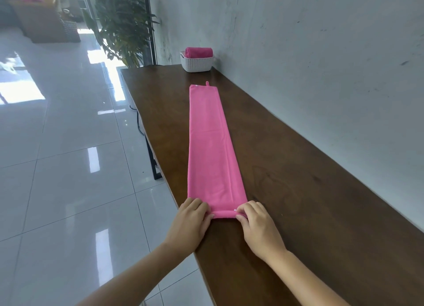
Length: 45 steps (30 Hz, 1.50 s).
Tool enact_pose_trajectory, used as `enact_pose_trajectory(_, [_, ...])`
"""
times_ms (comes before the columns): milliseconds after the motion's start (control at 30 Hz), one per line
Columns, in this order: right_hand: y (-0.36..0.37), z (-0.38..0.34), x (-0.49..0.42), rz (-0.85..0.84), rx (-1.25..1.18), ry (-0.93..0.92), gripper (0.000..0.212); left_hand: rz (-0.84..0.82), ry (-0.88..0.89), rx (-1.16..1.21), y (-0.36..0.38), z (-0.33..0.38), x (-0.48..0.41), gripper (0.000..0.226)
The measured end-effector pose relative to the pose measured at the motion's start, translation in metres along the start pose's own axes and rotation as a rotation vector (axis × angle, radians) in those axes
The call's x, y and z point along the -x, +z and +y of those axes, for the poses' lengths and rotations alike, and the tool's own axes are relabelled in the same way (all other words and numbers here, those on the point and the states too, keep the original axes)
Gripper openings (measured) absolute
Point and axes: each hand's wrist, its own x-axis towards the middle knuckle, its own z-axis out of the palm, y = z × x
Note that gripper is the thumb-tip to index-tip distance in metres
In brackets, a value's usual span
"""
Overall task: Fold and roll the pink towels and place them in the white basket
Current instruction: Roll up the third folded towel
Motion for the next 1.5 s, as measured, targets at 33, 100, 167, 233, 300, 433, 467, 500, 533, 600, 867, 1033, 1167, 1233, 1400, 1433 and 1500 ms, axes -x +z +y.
enact_pose_trajectory(33, [-0.002,-0.001,-0.003,-0.024,-0.022,0.044,0.004,-0.019,-0.056,0.023,-0.001,0.001,-0.003,0.025])
enact_pose_trajectory(100, [-0.005,-0.002,-0.011,-0.073,-0.052,0.125,0.004,-0.072,-0.149,0.066,-0.004,0.002,-0.010,0.019])
enact_pose_trajectory(167, [-0.007,-0.003,-0.019,-0.096,-0.077,0.186,0.005,-0.087,-0.214,0.094,-0.007,0.003,-0.018,0.017])
enact_pose_trajectory(233, [-0.006,-0.004,-0.024,-0.093,-0.100,0.227,0.004,-0.086,-0.282,0.095,-0.010,0.005,-0.025,0.019])
enact_pose_trajectory(300, [-0.005,-0.006,-0.027,-0.072,-0.114,0.266,0.004,-0.069,-0.334,0.069,-0.011,0.007,-0.029,0.021])
enact_pose_trajectory(433, [-0.003,-0.011,-0.030,0.009,-0.135,0.345,0.010,0.034,-0.208,-0.049,-0.008,0.007,-0.027,0.024])
enact_pose_trajectory(467, [-0.002,-0.012,-0.031,0.023,-0.127,0.357,0.011,0.060,-0.145,-0.045,-0.005,0.006,-0.026,0.025])
enact_pose_trajectory(500, [0.000,-0.012,-0.031,0.034,-0.112,0.362,0.012,0.083,-0.090,-0.032,-0.002,0.004,-0.024,0.025])
enact_pose_trajectory(533, [0.001,-0.012,-0.031,0.044,-0.091,0.360,0.012,0.100,-0.057,-0.013,0.000,0.004,-0.022,0.023])
enact_pose_trajectory(600, [0.004,-0.011,-0.031,0.079,-0.002,0.309,0.014,0.133,-0.011,-0.008,0.004,0.000,-0.017,0.015])
enact_pose_trajectory(867, [0.013,0.002,-0.028,0.288,0.321,-0.023,0.016,0.108,0.173,-0.125,0.003,-0.018,-0.007,0.029])
enact_pose_trajectory(1033, [0.009,0.009,-0.020,0.255,0.322,-0.171,0.013,0.125,-0.024,0.010,0.007,-0.019,-0.011,0.032])
enact_pose_trajectory(1167, [0.006,0.015,-0.022,0.183,0.260,-0.138,0.025,0.064,-0.145,0.070,0.006,-0.016,-0.018,0.013])
enact_pose_trajectory(1233, [0.006,0.010,-0.025,0.136,0.178,-0.053,0.024,0.021,-0.209,0.085,0.004,-0.014,-0.024,0.010])
enact_pose_trajectory(1400, [0.002,0.003,-0.036,0.018,0.013,0.161,0.022,-0.111,-0.386,0.119,-0.003,-0.011,-0.044,0.016])
enact_pose_trajectory(1433, [0.001,0.002,-0.038,-0.008,-0.002,0.178,0.021,-0.121,-0.406,0.121,-0.006,-0.012,-0.046,0.016])
enact_pose_trajectory(1500, [0.001,-0.001,-0.041,-0.061,-0.052,0.234,0.020,-0.133,-0.449,0.155,-0.009,-0.013,-0.047,0.016])
